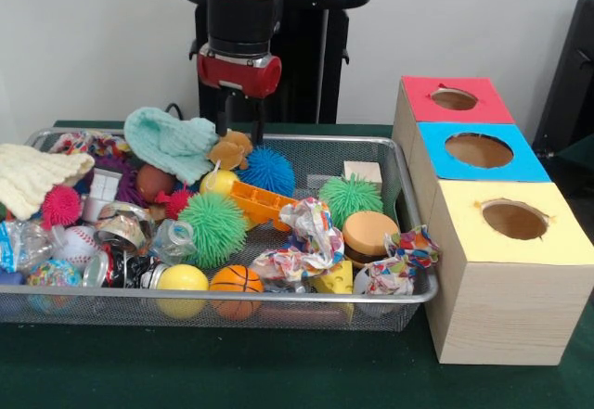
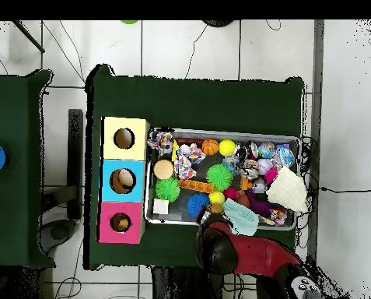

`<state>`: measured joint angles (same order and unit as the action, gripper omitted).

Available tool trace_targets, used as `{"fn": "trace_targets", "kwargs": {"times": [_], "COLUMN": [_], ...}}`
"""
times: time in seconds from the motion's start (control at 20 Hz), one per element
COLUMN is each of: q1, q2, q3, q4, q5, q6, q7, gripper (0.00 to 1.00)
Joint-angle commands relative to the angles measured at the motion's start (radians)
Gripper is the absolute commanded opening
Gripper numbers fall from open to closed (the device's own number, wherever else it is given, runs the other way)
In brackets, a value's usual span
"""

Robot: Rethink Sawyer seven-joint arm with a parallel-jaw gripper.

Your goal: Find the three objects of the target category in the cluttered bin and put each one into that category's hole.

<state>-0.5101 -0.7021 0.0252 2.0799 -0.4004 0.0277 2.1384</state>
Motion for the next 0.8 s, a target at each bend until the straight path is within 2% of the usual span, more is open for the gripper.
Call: {"fn": "trace_targets", "kwargs": {"times": [0.05, 0.8], "q1": [-0.007, -0.021], "q2": [0.004, 0.027], "q3": [0.008, 0.020], "q4": [-0.122, -0.121], "q5": [-0.013, -0.025], "q6": [0.034, 0.014], "q7": [0.036, 0.034], "gripper": [1.00, 1.00]}}
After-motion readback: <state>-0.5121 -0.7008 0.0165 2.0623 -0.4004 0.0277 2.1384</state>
